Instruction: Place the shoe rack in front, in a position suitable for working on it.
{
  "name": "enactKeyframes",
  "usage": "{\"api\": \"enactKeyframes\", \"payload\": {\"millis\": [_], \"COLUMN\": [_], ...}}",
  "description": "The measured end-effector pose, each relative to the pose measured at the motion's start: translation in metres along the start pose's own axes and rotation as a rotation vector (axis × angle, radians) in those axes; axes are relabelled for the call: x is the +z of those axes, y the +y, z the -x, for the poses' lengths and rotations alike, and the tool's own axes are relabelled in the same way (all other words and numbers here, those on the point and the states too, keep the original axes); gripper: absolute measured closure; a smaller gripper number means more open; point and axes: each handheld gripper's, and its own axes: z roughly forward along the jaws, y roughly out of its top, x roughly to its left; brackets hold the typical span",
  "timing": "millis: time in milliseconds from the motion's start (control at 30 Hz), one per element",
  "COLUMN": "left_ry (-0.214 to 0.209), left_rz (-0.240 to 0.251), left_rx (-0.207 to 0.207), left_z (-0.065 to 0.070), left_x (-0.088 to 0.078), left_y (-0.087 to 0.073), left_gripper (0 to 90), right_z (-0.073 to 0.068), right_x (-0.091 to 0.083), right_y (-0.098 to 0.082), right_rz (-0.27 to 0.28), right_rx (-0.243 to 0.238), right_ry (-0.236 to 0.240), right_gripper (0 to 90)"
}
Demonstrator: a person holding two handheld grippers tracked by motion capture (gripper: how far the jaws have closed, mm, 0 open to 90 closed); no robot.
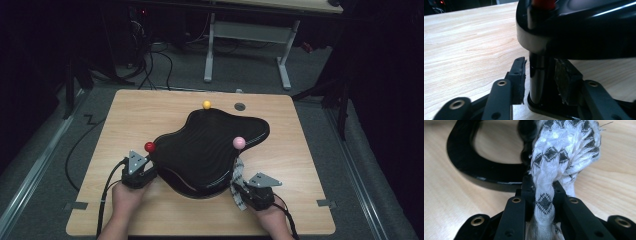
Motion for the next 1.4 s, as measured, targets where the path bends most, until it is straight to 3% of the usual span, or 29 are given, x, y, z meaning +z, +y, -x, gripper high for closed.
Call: {"api": "enactKeyframes", "payload": {"millis": [233,467,600,633,767,867,900,933,1000,1167,1400], "left_ry": [0.004,-0.040,-0.065,-0.093,-0.112,-0.137,-0.137,-0.139,-0.146,-0.167,-0.203], "left_rz": [-0.023,-0.044,-0.065,-0.077,-0.082,-0.052,-0.052,-0.044,-0.009,0.011,0.052], "left_rx": [0.011,-0.005,0.011,0.018,0.034,0.041,0.041,0.048,0.054,0.065,0.135], "left_z": [0.008,0.011,0.020,0.026,0.035,0.045,0.045,0.047,0.053,0.059,0.080], "left_x": [-0.012,-0.022,-0.029,-0.032,-0.038,-0.046,-0.046,-0.048,-0.053,-0.051,-0.034], "left_y": [-0.005,-0.014,-0.021,-0.024,-0.027,-0.026,-0.026,-0.025,-0.022,-0.017,-0.002], "left_gripper": [50.5,48.5,46.9,47.3,47.9,47.5,47.2,47.0,46.0,45.0,44.7], "right_z": [-0.005,-0.012,-0.022,-0.030,-0.045,-0.067,-0.067,-0.078,-0.085,-0.083,-0.053], "right_x": [0.010,0.022,0.035,0.043,0.054,0.067,0.067,0.072,0.074,0.067,0.039], "right_y": [0.004,0.013,0.022,0.027,0.034,0.041,0.041,0.045,0.046,0.046,0.032], "right_rz": [-0.016,-0.015,-0.015,-0.012,-0.010,-0.002,-0.002,0.004,0.008,0.028,0.051], "right_rx": [-0.033,-0.054,-0.081,-0.101,-0.137,-0.188,-0.188,-0.216,-0.237,-0.237,-0.163], "right_ry": [0.001,0.043,0.080,0.107,0.146,0.203,0.203,0.231,0.246,0.218,0.102], "right_gripper": [79.3,79.3,79.2,79.2,79.2,79.2,79.2,79.2,79.1,78.9,78.8]}}
